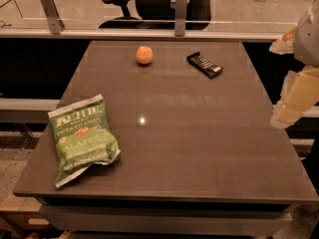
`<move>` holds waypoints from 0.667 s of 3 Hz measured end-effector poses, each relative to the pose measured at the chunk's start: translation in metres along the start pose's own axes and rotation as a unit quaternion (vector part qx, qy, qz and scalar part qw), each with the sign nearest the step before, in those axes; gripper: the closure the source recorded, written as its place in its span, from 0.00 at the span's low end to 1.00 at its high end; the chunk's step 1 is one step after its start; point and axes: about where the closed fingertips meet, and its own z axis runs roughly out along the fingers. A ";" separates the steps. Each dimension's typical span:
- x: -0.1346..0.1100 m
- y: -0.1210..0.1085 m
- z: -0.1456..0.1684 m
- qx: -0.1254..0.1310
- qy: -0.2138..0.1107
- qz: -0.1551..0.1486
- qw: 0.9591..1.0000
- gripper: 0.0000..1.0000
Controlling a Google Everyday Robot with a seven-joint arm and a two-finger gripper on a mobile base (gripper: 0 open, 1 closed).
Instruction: Move green jalapeno chip bag near rxbar chocolate
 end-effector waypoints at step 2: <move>-0.002 -0.001 -0.004 0.009 -0.003 -0.001 1.000 0.52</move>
Offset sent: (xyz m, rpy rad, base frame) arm 0.0001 0.0005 0.0020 0.0001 -0.0079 -0.0003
